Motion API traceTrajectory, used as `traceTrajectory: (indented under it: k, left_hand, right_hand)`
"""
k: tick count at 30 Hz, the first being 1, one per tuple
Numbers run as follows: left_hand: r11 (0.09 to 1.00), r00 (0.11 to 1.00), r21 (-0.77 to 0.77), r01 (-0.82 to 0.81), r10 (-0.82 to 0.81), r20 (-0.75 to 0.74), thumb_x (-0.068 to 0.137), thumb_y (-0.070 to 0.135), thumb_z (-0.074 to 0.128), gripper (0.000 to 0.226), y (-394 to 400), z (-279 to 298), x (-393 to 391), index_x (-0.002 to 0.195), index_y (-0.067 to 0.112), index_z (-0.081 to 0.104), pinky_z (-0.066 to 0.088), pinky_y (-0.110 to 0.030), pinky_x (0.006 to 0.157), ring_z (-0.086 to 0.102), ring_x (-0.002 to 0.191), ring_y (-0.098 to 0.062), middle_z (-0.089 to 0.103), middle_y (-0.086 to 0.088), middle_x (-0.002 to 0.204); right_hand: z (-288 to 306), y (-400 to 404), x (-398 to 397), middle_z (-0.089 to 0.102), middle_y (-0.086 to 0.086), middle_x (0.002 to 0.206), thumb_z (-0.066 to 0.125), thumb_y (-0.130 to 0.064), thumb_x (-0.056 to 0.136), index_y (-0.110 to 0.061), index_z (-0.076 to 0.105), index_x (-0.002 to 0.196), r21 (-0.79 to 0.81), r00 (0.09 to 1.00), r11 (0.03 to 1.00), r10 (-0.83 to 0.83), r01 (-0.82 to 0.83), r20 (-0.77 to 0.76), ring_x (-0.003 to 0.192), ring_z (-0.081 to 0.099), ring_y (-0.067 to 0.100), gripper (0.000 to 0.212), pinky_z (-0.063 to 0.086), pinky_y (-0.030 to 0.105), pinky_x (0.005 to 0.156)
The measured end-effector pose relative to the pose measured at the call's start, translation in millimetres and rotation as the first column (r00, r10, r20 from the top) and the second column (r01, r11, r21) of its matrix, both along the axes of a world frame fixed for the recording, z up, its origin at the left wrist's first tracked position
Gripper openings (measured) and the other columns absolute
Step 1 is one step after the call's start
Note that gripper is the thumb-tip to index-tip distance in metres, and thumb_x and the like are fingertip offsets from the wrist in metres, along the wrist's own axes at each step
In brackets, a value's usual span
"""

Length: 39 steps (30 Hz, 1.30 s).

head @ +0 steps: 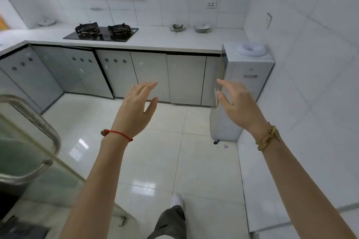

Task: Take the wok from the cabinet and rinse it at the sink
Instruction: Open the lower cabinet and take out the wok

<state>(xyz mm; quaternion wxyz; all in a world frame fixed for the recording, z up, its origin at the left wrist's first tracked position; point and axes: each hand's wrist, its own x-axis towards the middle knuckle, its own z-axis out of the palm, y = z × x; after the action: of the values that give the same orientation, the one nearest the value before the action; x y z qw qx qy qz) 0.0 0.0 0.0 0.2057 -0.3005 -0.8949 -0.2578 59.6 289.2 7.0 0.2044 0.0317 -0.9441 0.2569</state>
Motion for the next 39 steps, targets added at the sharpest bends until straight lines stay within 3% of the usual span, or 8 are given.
traceTrajectory:
  k: [10,16,21,24,30,34,39]
  left_hand:
    - [0.999,0.998,-0.037,-0.020,0.022,0.051,0.098,0.018,0.050,0.043,8,-9,-138,0.140,0.009,0.047,0.029,-0.043,0.117,0.047,0.130,-0.021,0.056,-0.005,0.136]
    - [0.999,0.996,-0.037,-0.035,0.038,0.085,0.099,0.019,0.048,0.043,4,-12,-212,0.141,0.010,0.046,0.022,-0.039,0.120,0.045,0.133,-0.020,0.054,-0.003,0.139]
    - [0.997,0.989,-0.027,-0.073,0.076,0.125,0.098,0.018,0.049,0.043,-2,-17,-260,0.140,0.011,0.047,0.033,-0.047,0.114,0.046,0.129,-0.019,0.055,-0.003,0.137]
    - [0.993,0.982,-0.030,-0.110,0.113,0.150,0.098,0.016,0.050,0.043,-5,-22,-290,0.140,0.010,0.047,0.033,-0.048,0.113,0.045,0.130,-0.020,0.056,-0.005,0.137]
    - [0.986,0.970,-0.064,-0.156,0.165,0.181,0.099,0.018,0.049,0.043,-2,-36,-367,0.142,0.011,0.045,0.020,-0.035,0.120,0.043,0.134,-0.019,0.054,-0.003,0.138]
    - [0.983,0.968,-0.072,-0.168,0.178,0.175,0.098,0.020,0.049,0.044,8,-33,-434,0.141,0.011,0.046,0.021,-0.037,0.121,0.045,0.133,-0.020,0.054,-0.003,0.138]
    - [0.980,0.969,-0.062,-0.188,0.195,0.149,0.100,0.023,0.047,0.045,23,-23,-524,0.143,0.013,0.043,0.017,-0.034,0.121,0.041,0.137,-0.016,0.051,0.000,0.143]
  right_hand:
    - [-12,0,-140,0.054,0.008,0.139,0.046,-0.029,0.102,-0.010,0.048,0.142,-0.001,0.998,1.000,-0.028,0.028,0.059,0.133,0.044,0.019,0.044,0.030,0.026,0.108]
    - [-18,-7,-220,0.054,0.006,0.138,0.044,-0.030,0.102,-0.011,0.048,0.141,-0.010,0.998,1.000,-0.012,0.013,0.069,0.133,0.042,0.018,0.044,0.032,0.030,0.110]
    - [-25,-13,-280,0.053,0.005,0.139,0.043,-0.031,0.102,-0.012,0.048,0.142,-0.012,0.995,1.000,0.008,-0.007,0.104,0.133,0.042,0.018,0.044,0.035,0.037,0.113]
    - [-33,-14,-319,0.053,0.004,0.139,0.042,-0.032,0.102,-0.012,0.047,0.142,-0.009,0.992,1.000,0.021,-0.020,0.122,0.133,0.042,0.018,0.044,0.034,0.034,0.111]
    - [-50,-12,-405,0.052,0.002,0.141,0.042,-0.033,0.103,-0.013,0.046,0.143,-0.031,0.986,0.998,0.057,-0.053,0.158,0.135,0.040,0.015,0.045,0.029,0.028,0.111]
    - [-51,-3,-471,0.051,0.001,0.141,0.041,-0.034,0.102,-0.015,0.045,0.143,-0.040,0.984,0.997,0.078,-0.072,0.158,0.135,0.040,0.014,0.045,0.033,0.033,0.113]
    - [-35,12,-566,0.050,0.001,0.143,0.043,-0.032,0.103,-0.015,0.046,0.143,-0.070,0.985,0.992,0.114,-0.106,0.126,0.136,0.039,0.013,0.044,0.027,0.025,0.111]
